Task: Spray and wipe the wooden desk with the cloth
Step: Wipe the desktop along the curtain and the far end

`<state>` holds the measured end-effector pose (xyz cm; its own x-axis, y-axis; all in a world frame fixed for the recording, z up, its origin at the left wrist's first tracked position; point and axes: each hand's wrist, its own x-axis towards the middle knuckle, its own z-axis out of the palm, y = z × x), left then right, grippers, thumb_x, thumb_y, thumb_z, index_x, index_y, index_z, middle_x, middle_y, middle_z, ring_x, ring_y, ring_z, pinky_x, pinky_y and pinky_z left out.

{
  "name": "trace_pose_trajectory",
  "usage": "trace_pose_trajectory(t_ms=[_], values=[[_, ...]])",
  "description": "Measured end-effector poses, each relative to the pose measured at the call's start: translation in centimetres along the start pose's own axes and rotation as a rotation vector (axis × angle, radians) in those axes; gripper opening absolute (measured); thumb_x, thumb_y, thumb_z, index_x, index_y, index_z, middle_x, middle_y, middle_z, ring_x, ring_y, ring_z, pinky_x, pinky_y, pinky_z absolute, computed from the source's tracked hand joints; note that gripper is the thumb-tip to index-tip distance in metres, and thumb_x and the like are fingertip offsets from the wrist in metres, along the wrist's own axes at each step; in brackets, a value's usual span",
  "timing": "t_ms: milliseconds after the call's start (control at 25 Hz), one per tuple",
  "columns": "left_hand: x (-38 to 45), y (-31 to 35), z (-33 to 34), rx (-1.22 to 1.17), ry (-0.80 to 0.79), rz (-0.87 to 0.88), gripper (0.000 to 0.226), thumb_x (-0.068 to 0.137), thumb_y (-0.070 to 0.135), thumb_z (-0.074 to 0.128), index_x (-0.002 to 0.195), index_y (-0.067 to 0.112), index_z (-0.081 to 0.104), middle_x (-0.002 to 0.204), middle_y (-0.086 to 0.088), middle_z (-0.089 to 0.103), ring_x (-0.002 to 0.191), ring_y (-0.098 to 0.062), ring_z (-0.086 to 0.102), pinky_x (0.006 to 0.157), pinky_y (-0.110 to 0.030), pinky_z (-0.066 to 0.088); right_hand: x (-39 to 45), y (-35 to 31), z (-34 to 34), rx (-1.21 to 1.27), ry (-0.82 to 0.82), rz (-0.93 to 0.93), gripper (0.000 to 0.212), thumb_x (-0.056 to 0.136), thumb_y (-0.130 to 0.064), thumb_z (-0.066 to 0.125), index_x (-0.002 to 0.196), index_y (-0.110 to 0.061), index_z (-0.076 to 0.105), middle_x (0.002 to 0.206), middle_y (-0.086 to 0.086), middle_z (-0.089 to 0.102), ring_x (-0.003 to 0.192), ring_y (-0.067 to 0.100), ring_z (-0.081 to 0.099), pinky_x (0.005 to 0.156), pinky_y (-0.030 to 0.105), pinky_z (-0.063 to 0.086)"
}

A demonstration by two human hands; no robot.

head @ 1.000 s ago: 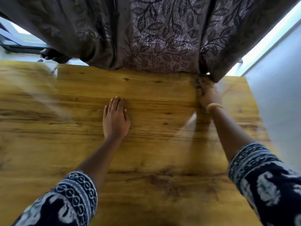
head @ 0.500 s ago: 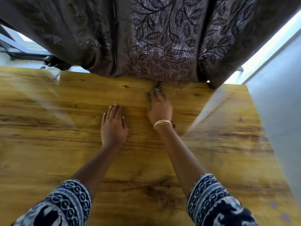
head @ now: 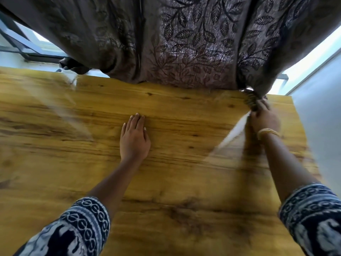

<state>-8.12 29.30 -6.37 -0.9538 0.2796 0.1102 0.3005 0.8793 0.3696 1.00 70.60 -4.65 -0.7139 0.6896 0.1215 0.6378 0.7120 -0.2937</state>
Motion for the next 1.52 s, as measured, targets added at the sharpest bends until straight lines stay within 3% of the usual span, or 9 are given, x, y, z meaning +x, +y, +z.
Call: trace_pose_trajectory(t_ms=[120,240,520,720,800,1040,1200,1400,1520], values=[[0.0,0.0,0.0,0.008,-0.008,0.009,0.049,0.1,0.024,0.035,0.148,0.013,0.037,0.156,-0.005,0.033,0.147,-0.021,0.024,0.121,-0.039,0.017,-0.8,3.5,-1.0,-0.064,0.043,0.2,0.052,0.09,-0.018,0.046,0.14,-0.009,0.048,0.152,0.013,0.038,0.136,0.034,0.038,0.113,0.042,0.03],[0.2,0.0,0.0,0.001,-0.014,0.031,0.048,0.1,0.023,0.036,0.147,0.012,0.038,0.156,-0.006,0.033,0.147,-0.022,0.024,0.121,-0.04,0.017,-3.0,0.0,-1.2,-0.014,0.036,0.153,0.05,0.086,-0.02,0.046,0.134,-0.008,0.053,0.146,0.014,0.044,0.131,0.034,0.042,0.11,0.041,0.033],[-0.2,-0.3,-0.9,-0.086,-0.045,0.097,0.045,0.098,0.011,0.039,0.143,0.01,0.044,0.154,-0.008,0.037,0.145,-0.025,0.028,0.119,-0.042,0.021,-21.5,-14.0,1.9,0.025,-0.211,-0.561,0.053,0.093,-0.033,0.045,0.146,-0.025,0.043,0.155,-0.004,0.035,0.141,0.024,0.033,0.113,0.042,0.033],[-2.4,-0.3,-1.6,-0.008,-0.109,0.243,0.041,0.101,0.019,0.042,0.14,0.009,0.049,0.152,-0.009,0.039,0.141,-0.024,0.034,0.117,-0.041,0.026,-24.9,-10.9,0.9,0.001,-0.236,-0.88,0.043,0.099,-0.034,0.045,0.141,-0.029,0.049,0.151,-0.005,0.043,0.136,0.022,0.043,0.108,0.037,0.037],[-3.5,0.7,-1.6,0.044,-0.109,0.338,0.042,0.1,0.021,0.044,0.139,0.008,0.05,0.152,-0.011,0.04,0.142,-0.025,0.034,0.117,-0.041,0.025,-21.0,-7.8,-0.1,-0.004,-0.211,-0.755,0.044,0.098,-0.03,0.047,0.142,-0.026,0.049,0.151,-0.001,0.043,0.139,0.022,0.04,0.113,0.039,0.033],[-6.8,7.6,0.9,0.002,-0.229,0.522,0.048,0.101,0.029,0.038,0.146,0.013,0.04,0.159,-0.005,0.028,0.148,-0.02,0.022,0.12,-0.04,0.02,-11.7,7.4,-3.5,-0.112,0.012,0.009,0.046,0.097,-0.024,0.047,0.143,-0.017,0.048,0.153,0.007,0.039,0.137,0.03,0.039,0.116,0.038,0.028],[-7.4,9.9,2.3,-0.07,-0.308,0.548,0.051,0.102,0.032,0.036,0.15,0.013,0.032,0.162,-0.003,0.02,0.149,-0.019,0.015,0.12,-0.041,0.022,-11.8,7.2,-3.8,-0.153,-0.014,0.228,0.049,0.099,-0.023,0.043,0.146,-0.011,0.039,0.157,0.013,0.029,0.139,0.034,0.033,0.116,0.043,0.024],[-6.8,12.1,3.5,-0.061,-0.331,0.581,0.054,0.101,0.031,0.037,0.152,0.014,0.028,0.162,-0.002,0.017,0.15,-0.018,0.012,0.121,-0.04,0.017,-21.0,0.3,-2.0,-0.012,-0.043,-0.3,0.046,0.097,-0.025,0.046,0.142,-0.016,0.049,0.151,0.007,0.042,0.136,0.031,0.041,0.113,0.039,0.031],[-5.3,14.8,4.3,-0.072,-0.367,0.6,0.059,0.099,0.033,0.042,0.153,0.016,0.026,0.163,-0.001,0.014,0.15,-0.018,0.011,0.122,-0.04,0.013,-23.7,0.8,-1.9,-0.001,-0.151,-0.567,0.045,0.099,-0.029,0.041,0.142,-0.021,0.049,0.152,0.002,0.041,0.137,0.026,0.04,0.112,0.036,0.033]])
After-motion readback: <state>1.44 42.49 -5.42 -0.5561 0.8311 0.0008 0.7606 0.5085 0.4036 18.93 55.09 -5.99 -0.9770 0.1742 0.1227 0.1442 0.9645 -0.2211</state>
